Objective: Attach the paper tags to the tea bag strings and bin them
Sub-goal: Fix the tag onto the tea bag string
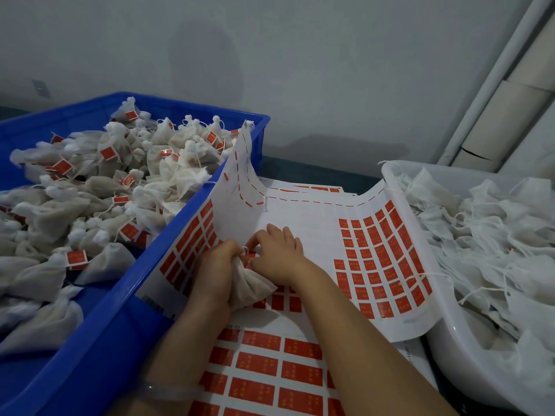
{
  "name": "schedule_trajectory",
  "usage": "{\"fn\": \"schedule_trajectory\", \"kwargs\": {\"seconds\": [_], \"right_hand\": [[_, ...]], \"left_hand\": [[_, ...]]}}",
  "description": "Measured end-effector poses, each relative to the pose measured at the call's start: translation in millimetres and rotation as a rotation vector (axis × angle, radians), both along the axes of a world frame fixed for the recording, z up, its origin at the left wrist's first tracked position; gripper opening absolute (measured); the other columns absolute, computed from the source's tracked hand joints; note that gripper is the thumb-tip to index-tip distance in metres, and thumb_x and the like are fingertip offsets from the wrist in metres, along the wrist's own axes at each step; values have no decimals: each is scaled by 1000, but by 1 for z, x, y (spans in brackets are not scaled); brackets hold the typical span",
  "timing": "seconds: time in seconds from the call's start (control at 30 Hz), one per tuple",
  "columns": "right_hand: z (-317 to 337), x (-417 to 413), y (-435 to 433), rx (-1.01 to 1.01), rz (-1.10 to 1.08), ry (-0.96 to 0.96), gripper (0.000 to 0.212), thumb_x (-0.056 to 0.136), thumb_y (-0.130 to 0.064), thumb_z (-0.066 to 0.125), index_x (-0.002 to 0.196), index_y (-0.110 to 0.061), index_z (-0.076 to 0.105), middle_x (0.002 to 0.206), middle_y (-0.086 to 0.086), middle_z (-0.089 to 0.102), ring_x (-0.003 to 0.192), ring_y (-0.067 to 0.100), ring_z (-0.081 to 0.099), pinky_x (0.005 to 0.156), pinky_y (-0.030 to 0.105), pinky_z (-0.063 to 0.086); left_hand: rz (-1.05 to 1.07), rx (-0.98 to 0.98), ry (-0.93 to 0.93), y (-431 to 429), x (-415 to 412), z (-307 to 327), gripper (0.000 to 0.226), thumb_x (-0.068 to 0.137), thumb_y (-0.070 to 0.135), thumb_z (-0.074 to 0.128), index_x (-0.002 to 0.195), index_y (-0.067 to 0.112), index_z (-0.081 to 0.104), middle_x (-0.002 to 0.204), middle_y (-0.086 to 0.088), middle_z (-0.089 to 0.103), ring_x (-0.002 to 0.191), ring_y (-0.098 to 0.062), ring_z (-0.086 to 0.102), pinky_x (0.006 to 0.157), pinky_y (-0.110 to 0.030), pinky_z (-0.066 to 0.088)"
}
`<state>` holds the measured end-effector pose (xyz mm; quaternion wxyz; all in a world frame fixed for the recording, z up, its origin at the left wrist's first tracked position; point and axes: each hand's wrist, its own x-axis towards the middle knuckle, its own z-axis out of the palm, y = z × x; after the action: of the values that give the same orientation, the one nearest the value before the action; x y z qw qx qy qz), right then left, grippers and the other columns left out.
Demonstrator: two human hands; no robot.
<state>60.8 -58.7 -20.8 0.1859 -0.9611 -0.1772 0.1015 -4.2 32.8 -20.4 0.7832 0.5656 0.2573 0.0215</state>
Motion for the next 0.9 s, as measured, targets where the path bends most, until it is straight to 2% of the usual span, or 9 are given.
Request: {"fn": "schedule_trajectory", "kwargs": {"seconds": [0.1,0.27,0.47,0.53,0.6,0.7,0.87,0.9], "right_hand": [[2,0,0,-22,0,19,25,90,-25,52,115,-23,53,148,9,24,140,35,7,114,54,7],[1,-1,0,29,-11,9,38,89,-25,54,126,-26,44,147,7,26,140,33,11,115,52,8],[7,0,1,-28,-5,37,29,90,-25,53,119,-25,50,145,9,28,138,34,14,114,53,11],[9,1,2,-55,-1,58,27,90,-24,52,118,-23,51,145,10,27,138,36,13,114,54,12],[9,0,3,-39,1,55,31,90,-24,54,121,-25,48,146,9,28,139,35,14,114,54,13],[10,0,2,-17,7,45,36,90,-25,55,124,-28,45,144,7,30,137,33,17,114,52,15],[16,1,2,-84,18,70,33,89,-26,57,120,-26,49,138,9,34,131,32,26,110,49,24],[16,1,2,-115,24,72,32,90,-27,56,121,-25,50,138,10,33,131,33,26,110,49,25]], "left_hand": [[6,10,-10,1,0,-1,9,83,14,51,76,12,56,80,-8,59,84,-25,60,79,-41,50],[4,11,-25,-1,-1,1,8,83,15,51,77,13,57,81,-8,61,85,-25,61,82,-42,51],[-14,18,-13,-1,-2,2,10,85,15,50,82,13,59,84,-9,62,89,-27,61,89,-46,50],[-24,14,-10,-1,-2,3,11,85,16,50,81,13,60,83,-8,63,88,-27,62,87,-45,50],[-8,10,-19,-1,-2,2,10,83,15,51,77,11,59,78,-7,62,83,-25,62,78,-42,52],[15,21,-30,-2,-2,1,14,81,14,52,67,14,55,59,0,59,73,-22,60,65,-34,49],[5,32,-7,-1,-2,1,15,82,15,52,67,14,55,54,3,62,74,-23,60,69,-36,50],[-7,41,7,-1,-2,2,15,83,16,51,70,13,56,60,1,64,78,-24,61,74,-39,52]]}}
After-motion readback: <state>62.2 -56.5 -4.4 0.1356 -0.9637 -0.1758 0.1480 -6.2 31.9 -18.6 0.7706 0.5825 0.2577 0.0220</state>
